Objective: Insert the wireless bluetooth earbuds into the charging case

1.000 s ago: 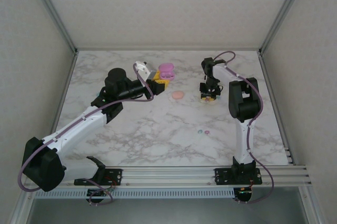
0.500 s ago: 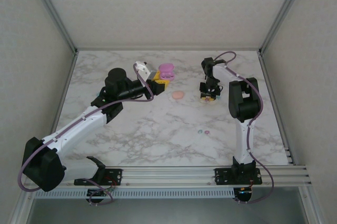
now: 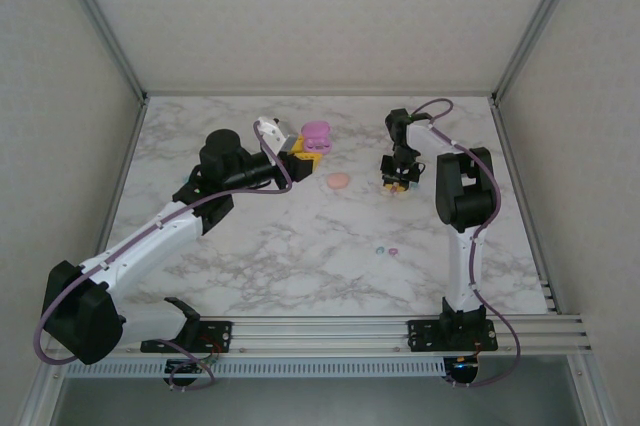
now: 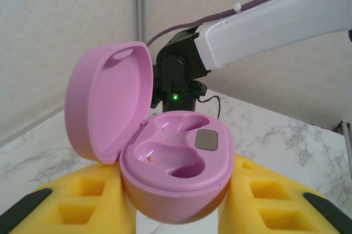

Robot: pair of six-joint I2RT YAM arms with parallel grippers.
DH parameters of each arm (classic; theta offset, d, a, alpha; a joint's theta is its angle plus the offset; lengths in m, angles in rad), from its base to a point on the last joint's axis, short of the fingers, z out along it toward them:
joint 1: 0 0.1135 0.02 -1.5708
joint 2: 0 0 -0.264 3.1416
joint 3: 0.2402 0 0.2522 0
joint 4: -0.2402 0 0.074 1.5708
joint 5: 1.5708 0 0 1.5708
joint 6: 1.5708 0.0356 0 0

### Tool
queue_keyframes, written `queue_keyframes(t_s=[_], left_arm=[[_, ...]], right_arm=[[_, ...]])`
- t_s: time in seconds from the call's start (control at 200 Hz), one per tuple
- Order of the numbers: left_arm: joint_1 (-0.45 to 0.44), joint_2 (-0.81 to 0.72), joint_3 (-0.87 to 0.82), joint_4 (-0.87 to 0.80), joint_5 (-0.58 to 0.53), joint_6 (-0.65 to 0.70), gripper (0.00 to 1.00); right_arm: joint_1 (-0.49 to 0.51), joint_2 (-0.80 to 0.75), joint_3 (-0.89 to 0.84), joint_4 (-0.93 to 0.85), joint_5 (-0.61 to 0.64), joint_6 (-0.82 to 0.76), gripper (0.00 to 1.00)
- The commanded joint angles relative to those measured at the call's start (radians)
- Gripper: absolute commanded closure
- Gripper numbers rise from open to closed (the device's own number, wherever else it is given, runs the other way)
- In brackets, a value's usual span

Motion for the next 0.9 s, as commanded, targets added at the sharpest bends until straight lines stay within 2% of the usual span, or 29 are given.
queue_keyframes(t_s=[0.0,0.2,0.285,0.37,0.521,0.581,0.706,0.791,0.896], left_arm=[[-0.009,-0.007,0.026,0.006,-0.004,0.003,0.68],[-0.009,-0.008,0.027,0.003,-0.011,0.001,0.69],[-0.009,-0.007,0.025,0.003,-0.017,0.007,0.68],[-0.008,-0.007,0.025,0.002,-0.024,0.016,0.68],[0.022,-0.002,0.024,0.005,-0.016,0.026,0.69],[0.039,0.001,0.028,0.006,-0.004,0.026,0.69],[0.067,0.003,0.034,0.004,0.015,0.034,0.69],[0.081,0.002,0.038,0.000,0.028,0.040,0.69],[0.095,-0.004,0.039,-0.003,0.034,0.049,0.69]], right_arm=[[-0.005,-0.020,-0.020,0.044,-0.010,0.006,0.83],[-0.005,-0.138,-0.065,0.055,-0.097,-0.016,0.86],[-0.006,-0.204,-0.088,0.068,-0.221,-0.024,0.86],[-0.012,-0.281,-0.131,0.127,-0.423,-0.005,0.86],[-0.048,-0.423,-0.273,0.408,-0.815,0.194,0.86],[-0.051,-0.449,-0.288,0.483,-0.926,0.256,0.86],[-0.054,-0.483,-0.323,0.659,-1.109,0.398,0.86],[-0.054,-0.507,-0.365,0.835,-1.182,0.541,0.86],[-0.051,-0.516,-0.362,0.902,-1.247,0.612,0.86]])
